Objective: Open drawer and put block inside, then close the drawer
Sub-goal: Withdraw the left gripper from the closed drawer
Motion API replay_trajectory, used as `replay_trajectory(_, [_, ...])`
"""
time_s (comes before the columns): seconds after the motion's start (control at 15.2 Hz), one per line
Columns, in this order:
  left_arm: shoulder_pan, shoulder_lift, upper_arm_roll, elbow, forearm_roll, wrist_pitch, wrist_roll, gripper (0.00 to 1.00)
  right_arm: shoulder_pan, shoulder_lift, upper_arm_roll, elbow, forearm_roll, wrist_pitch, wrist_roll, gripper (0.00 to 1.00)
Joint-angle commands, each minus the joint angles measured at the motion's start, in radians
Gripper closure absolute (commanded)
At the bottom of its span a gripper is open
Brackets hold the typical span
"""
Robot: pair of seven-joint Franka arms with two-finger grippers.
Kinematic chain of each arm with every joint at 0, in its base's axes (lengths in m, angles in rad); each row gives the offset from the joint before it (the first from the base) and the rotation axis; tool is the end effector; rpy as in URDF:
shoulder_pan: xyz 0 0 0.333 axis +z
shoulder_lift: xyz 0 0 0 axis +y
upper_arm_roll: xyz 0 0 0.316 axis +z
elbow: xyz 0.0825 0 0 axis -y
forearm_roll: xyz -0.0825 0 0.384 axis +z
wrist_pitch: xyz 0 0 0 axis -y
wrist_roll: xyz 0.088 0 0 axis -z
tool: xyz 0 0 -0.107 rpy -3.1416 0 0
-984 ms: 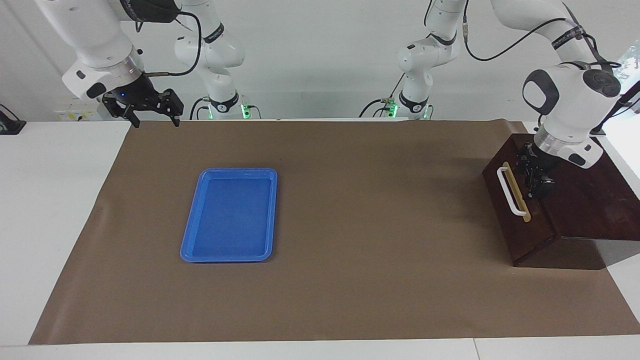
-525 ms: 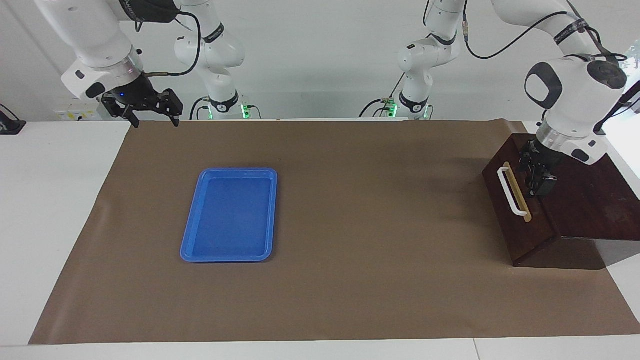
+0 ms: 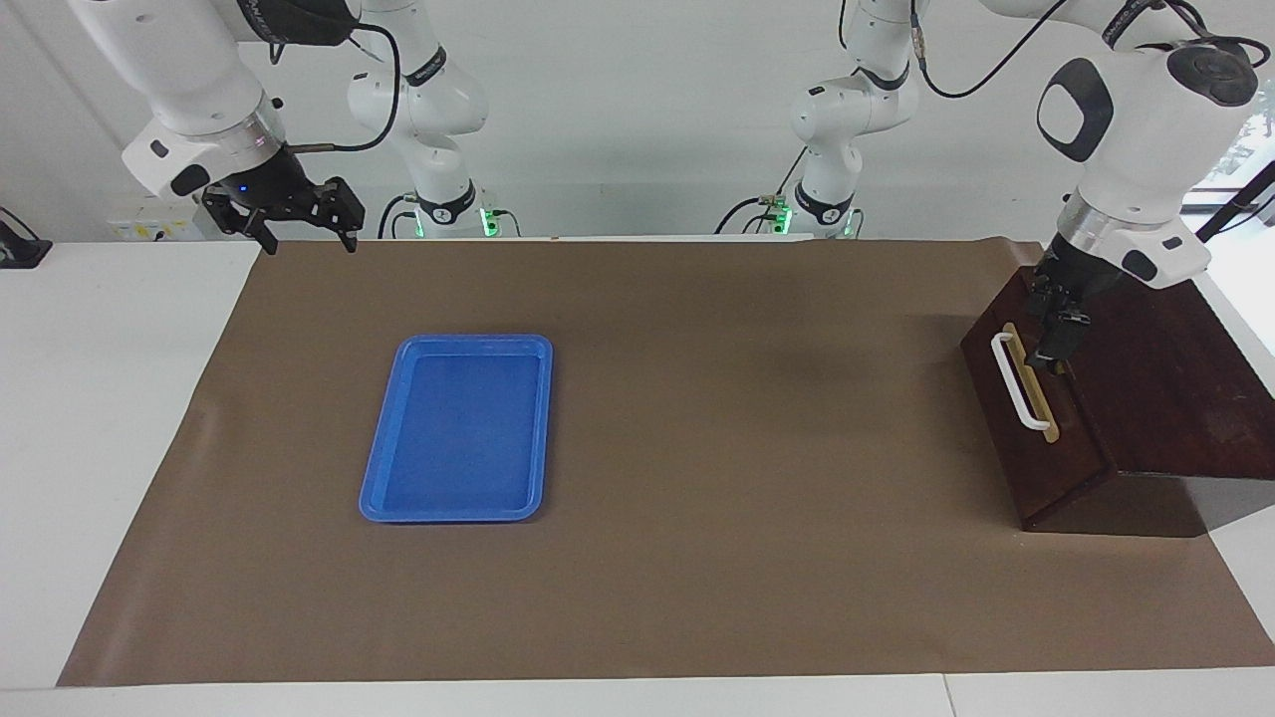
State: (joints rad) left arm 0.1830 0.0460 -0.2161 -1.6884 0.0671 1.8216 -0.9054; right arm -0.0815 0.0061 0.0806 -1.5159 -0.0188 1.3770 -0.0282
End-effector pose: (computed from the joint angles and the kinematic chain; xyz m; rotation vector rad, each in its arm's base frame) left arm 0.5860 -0.0115 0.5655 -2.8433 -1.3026 -0.1628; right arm 0.5356 -0.0029 0.6311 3.1170 0.0390 -0.2268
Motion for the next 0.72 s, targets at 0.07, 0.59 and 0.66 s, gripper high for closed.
replay_trajectory(0.07, [-0.008, -0.026, 0.010, 0.006, -0.048, -0.056, 0.339, 0.00, -0.017, -0.020, 0.008, -0.020, 0.017, 0.010, 0.013, 0.00])
replay_trajectory(0.59, [-0.019, -0.054, 0.006, -0.022, -0.078, -0.126, 0.791, 0.00, -0.017, -0.020, 0.007, -0.020, 0.017, 0.010, 0.011, 0.00])
replay_trajectory(0.66, [-0.028, -0.055, 0.007, -0.023, -0.101, -0.125, 0.799, 0.00, -0.017, -0.020, 0.007, -0.020, 0.017, 0.010, 0.011, 0.00])
